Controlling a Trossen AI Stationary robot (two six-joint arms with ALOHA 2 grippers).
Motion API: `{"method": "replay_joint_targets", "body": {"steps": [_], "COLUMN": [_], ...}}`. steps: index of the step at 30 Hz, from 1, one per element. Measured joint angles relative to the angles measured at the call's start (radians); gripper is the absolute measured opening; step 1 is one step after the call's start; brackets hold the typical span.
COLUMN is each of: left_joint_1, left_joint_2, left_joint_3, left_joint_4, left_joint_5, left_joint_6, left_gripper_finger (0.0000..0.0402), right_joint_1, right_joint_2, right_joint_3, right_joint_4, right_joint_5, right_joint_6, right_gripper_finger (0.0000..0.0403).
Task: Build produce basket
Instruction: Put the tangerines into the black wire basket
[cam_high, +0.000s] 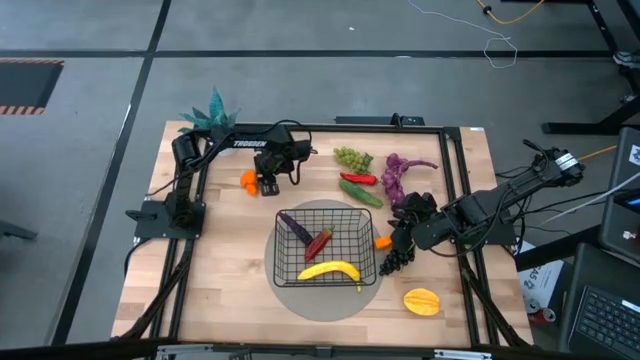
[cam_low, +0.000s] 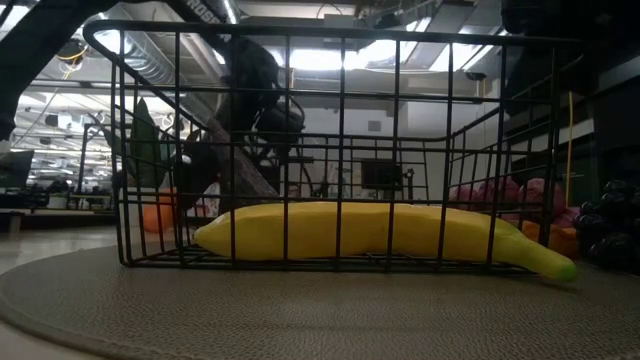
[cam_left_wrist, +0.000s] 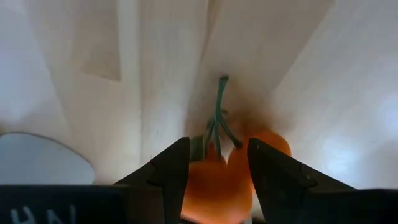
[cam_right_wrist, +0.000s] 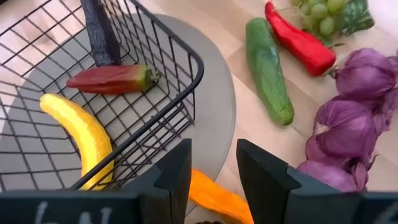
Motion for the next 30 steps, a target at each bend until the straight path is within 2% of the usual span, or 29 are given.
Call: {"method": "replay_joint_targets", "body": {"steps": [16,22,26,30], "left_joint_1": [0.001,0.002,0.001,-0.01], "left_joint_2": [-0.004,-0.004,-0.003,-0.001], "left_joint_3": [-0.149,-0.155,-0.155,-0.157], "left_joint_4": [0.133,0.14,0.142,0.142], "left_joint_5": [-0.002,-0.012,-0.007,-0.005], "left_joint_6": [-0.012,-0.031,-0.033,-0.046], "left_gripper_finger": [0.0157,0.0154,0.0114,0.003], "right_joint_1": [0.0,0.0,0.0,-0.001], "right_joint_2": [0.0,0.0,0.0,0.0], "right_joint_3": [0.0,0.0,0.0,0.0], "right_joint_4": [-0.001,-0.001,-0.001,-0.002], "right_joint_5": [-0.001,0.0,0.024,0.034], "right_joint_6": [-0.003,-0.007,-0.008,-0.008], "right_gripper_finger": [0.0131,0.0131,0.0131,0.0131]}}
